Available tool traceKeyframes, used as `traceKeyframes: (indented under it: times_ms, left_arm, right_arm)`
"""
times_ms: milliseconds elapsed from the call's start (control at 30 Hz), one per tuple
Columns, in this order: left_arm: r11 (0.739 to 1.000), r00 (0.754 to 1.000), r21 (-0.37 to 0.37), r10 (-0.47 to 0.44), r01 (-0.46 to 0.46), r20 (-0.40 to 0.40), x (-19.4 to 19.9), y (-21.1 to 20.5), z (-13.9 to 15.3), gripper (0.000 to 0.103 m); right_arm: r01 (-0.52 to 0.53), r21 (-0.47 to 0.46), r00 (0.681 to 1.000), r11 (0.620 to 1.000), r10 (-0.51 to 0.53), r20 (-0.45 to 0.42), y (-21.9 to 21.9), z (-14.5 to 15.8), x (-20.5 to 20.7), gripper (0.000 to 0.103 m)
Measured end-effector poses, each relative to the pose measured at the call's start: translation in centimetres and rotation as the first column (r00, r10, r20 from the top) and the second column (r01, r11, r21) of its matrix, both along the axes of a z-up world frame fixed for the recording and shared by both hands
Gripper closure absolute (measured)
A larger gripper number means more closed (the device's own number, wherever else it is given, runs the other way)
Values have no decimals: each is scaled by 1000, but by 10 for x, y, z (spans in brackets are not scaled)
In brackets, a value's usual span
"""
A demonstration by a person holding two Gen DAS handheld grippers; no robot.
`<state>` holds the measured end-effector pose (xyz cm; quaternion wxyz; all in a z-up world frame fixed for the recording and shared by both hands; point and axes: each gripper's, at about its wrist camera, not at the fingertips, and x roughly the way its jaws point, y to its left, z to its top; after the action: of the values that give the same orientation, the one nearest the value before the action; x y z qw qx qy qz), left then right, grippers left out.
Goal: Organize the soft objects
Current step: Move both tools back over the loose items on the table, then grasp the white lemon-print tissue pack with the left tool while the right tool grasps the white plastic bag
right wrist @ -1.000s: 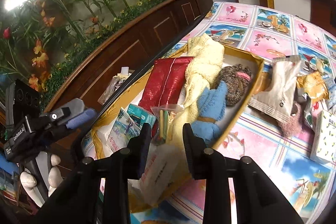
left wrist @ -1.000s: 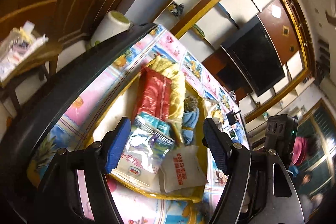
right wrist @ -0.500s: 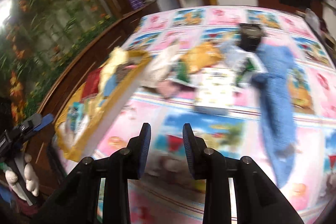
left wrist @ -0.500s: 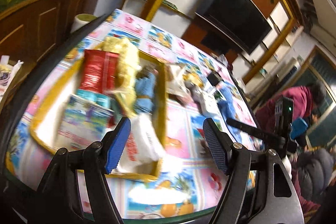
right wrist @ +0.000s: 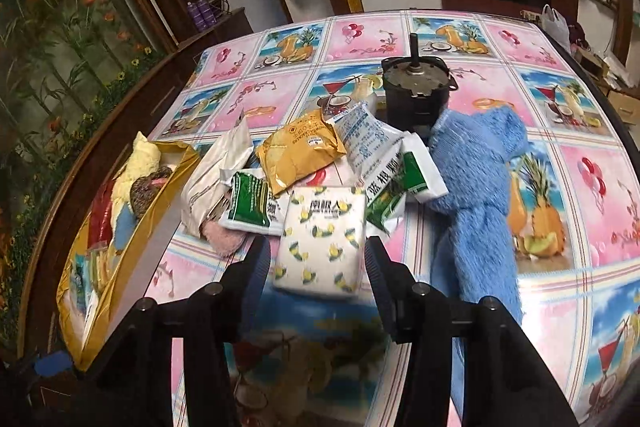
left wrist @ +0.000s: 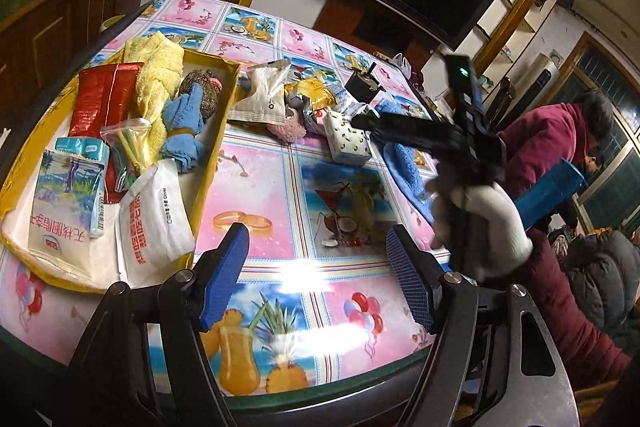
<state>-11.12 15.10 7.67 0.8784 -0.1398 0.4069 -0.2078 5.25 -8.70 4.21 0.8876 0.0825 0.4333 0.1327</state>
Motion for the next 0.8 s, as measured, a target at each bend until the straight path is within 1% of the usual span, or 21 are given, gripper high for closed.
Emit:
traceKeyframes:
  times_ms: [100,167,200,233,267,300,400,500,533,567,600,633,667,733,767,800]
  left_arm:
    - [1000,1000,8,9,-9,-5,-2,0,-2,31]
    - [1000,1000,10,13,-13,-9,-4,2,-3,31]
    - [1000,1000,11,14,-14,-11,-4,3,-4,31]
    - [1000,1000,11,15,-15,-12,-3,3,-5,31]
    - [1000,1000,10,15,-15,-15,-3,2,-5,31]
    - [1000,1000,7,15,-15,-19,-2,2,-6,31]
    - [1000,999,2,5,-5,-32,2,-2,-11,31]
    - [1000,999,8,-15,15,-47,5,-10,-15,31]
    - [1000,998,11,-20,21,-53,6,-13,-17,31]
    - [1000,998,14,-25,25,-57,7,-15,-18,31]
    - [999,998,17,-30,31,-58,7,-17,-19,31]
    - [999,998,23,-36,38,-59,7,-20,-19,31]
    - [998,997,31,-43,45,-61,7,-23,-20,31]
    - [998,997,42,-49,51,-61,11,-27,-20,31]
    - [997,997,49,-53,56,-52,14,-31,-18,31]
    - [996,998,62,-60,62,-36,18,-36,-15,31]
  right_arm:
    - [-6,-72,1000,997,4,-19,17,-8,20,54]
    - [-12,-120,1000,993,9,-28,24,-13,26,54]
    - [-24,-146,999,989,20,-29,27,-14,25,57]
    - [-27,-154,999,988,22,-40,29,-14,23,74]
    - [-41,-148,998,988,34,-52,29,-14,19,81]
    - [-53,-137,997,989,44,-67,28,-14,13,86]
    - [-86,-90,992,992,76,-104,26,-14,-9,87]
    - [-152,-38,978,988,145,-149,30,-14,-39,86]
    - [-190,-9,966,982,185,-183,33,-18,-47,83]
    - [-243,55,941,968,249,-231,37,-25,-55,83]
    - [-273,111,925,956,292,-244,37,-28,-62,84]
    - [-287,153,920,946,316,-231,34,-28,-68,84]
    - [-283,160,931,946,311,-193,27,-23,-74,84]
    - [-242,131,961,961,256,-105,10,-9,-77,83]
    - [-204,132,975,970,213,-64,-3,-1,-76,83]
    - [-159,153,986,975,166,-33,-18,6,-73,83]
